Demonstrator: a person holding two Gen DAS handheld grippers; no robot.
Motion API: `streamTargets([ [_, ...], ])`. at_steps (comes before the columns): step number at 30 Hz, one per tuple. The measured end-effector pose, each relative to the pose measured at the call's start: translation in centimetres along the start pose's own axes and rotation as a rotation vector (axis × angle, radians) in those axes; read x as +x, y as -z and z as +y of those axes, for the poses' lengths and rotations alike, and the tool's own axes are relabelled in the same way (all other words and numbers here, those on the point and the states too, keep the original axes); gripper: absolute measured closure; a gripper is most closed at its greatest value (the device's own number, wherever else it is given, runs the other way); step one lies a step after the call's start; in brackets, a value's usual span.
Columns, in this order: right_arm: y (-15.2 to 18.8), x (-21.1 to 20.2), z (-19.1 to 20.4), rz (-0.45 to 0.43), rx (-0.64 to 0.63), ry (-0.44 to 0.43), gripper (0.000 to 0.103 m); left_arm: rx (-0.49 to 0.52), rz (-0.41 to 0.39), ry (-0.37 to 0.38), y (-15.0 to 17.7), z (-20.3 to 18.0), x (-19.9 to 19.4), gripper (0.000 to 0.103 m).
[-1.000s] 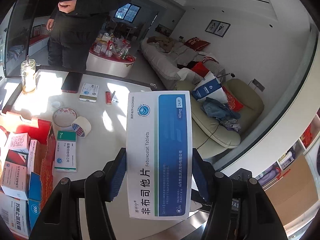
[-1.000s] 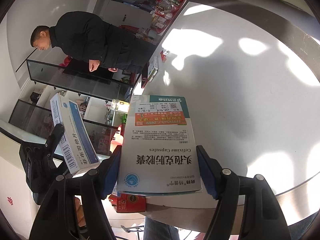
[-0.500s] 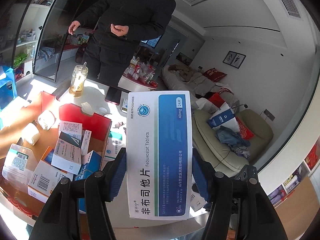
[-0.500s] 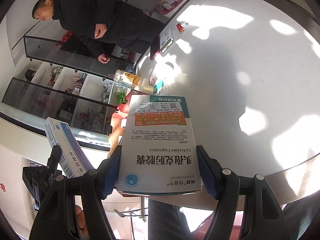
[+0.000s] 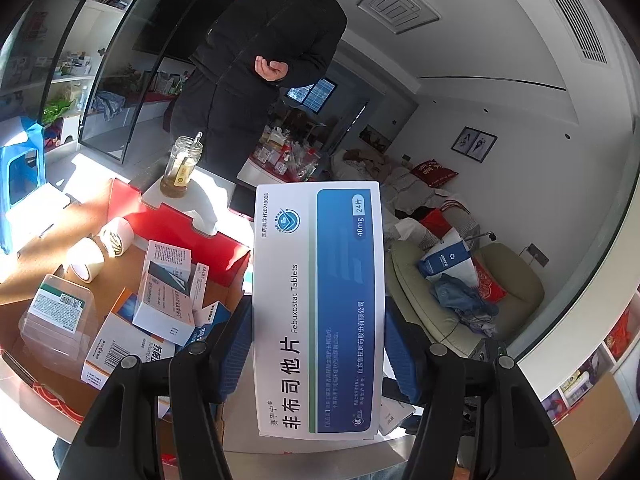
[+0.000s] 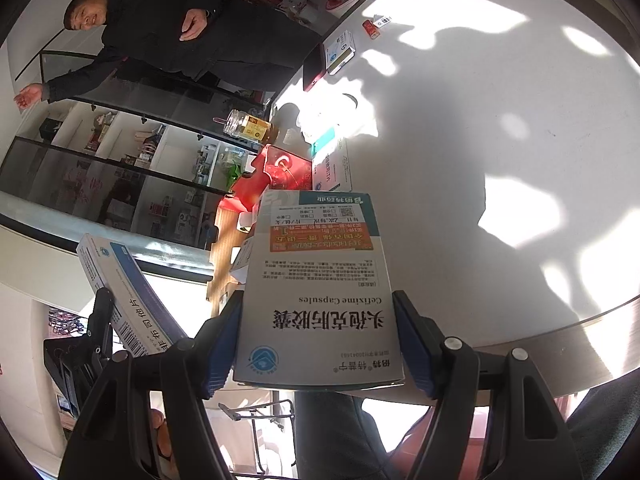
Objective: Organize objects
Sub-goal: 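Lower the Febuxostat box with the left gripper into the cardboard box while the right lowers the capsule box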
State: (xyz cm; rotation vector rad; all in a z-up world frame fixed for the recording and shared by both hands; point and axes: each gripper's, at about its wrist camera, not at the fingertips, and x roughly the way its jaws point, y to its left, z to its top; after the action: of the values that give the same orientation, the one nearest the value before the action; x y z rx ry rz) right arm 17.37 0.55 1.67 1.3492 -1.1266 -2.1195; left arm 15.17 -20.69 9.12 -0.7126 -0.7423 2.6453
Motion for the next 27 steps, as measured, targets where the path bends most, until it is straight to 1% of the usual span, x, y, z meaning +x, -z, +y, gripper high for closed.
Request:
streamTargets([
  [8, -0.2, 0.1, 0.3, 0.002, -0.008, -0.010, 0.032, -0.011, -0.019, -0.047, -0.3, 1.2, -1.3, 0.038],
  [13, -0.1, 0.2, 0.2, 0.007, -0.010, -0.012, 0.032, -0.021, -0.041, -0.108, -0.8, 2.7, -2.5, 0.038],
  [18, -0.2, 0.7, 0.7, 0.021, -0.019, -0.024, 0.032, -0.038, -0.038, -0.150, -0.6, 4.0, -2.9, 0.038],
  [23, -0.1, 1.7, 1.9, 0.047, -0.042, -0.041, 0.032, -0.025, -0.019, -0.139, 0.1, 3.3, -2.6, 0.038],
  [27, 0.0, 2.4, 2.4, 0.070, -0.051, -0.035, 0.032, -0.010, -0.003, -0.107, 0.8, 2.1, -1.9, 0.038],
])
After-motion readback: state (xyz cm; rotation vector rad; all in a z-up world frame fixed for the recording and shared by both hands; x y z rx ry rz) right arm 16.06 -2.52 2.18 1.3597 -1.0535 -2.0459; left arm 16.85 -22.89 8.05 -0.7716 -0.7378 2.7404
